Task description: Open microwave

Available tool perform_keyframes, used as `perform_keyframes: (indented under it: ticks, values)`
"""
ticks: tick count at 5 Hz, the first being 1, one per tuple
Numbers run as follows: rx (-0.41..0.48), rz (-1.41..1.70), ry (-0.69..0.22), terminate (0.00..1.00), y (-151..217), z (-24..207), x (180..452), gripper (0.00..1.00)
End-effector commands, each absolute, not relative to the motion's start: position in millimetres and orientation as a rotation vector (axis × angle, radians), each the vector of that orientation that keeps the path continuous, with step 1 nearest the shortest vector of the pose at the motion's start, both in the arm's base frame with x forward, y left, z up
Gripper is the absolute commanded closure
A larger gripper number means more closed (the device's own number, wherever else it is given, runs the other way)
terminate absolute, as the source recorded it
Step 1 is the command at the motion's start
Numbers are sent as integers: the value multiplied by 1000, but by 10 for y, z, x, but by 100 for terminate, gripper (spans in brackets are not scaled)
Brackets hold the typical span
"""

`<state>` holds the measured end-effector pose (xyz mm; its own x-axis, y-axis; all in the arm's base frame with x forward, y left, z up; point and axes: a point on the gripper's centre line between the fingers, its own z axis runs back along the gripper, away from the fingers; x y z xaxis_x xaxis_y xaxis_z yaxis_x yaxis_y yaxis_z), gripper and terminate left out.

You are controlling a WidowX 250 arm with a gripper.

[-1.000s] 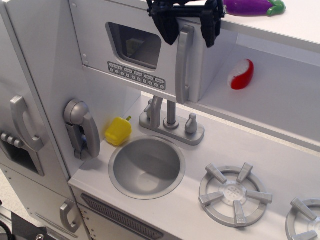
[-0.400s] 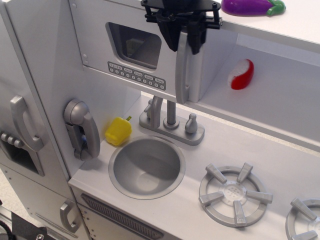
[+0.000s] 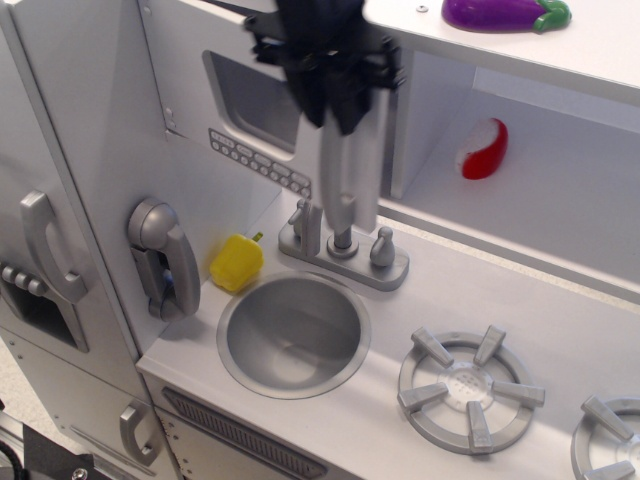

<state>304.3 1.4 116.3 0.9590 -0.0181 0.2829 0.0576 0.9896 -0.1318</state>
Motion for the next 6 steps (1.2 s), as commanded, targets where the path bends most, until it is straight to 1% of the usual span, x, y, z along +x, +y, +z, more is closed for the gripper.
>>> perform_keyframes:
  ticks: [1, 2, 3, 4, 5, 6]
  values:
    - [-149, -90, -195, 0, 139, 1317, 2618, 0]
    - [-112, -119, -132, 0, 20, 1360, 2481, 0]
    - [-135, -168, -59, 0, -264, 1348, 2456, 0]
    - [-209, -221, 0, 0, -639, 1261, 2558, 0]
    - [-265, -228, -21, 0, -973, 1284, 2781, 0]
    - [-295, -192, -48, 0, -1073, 1352, 3023, 0]
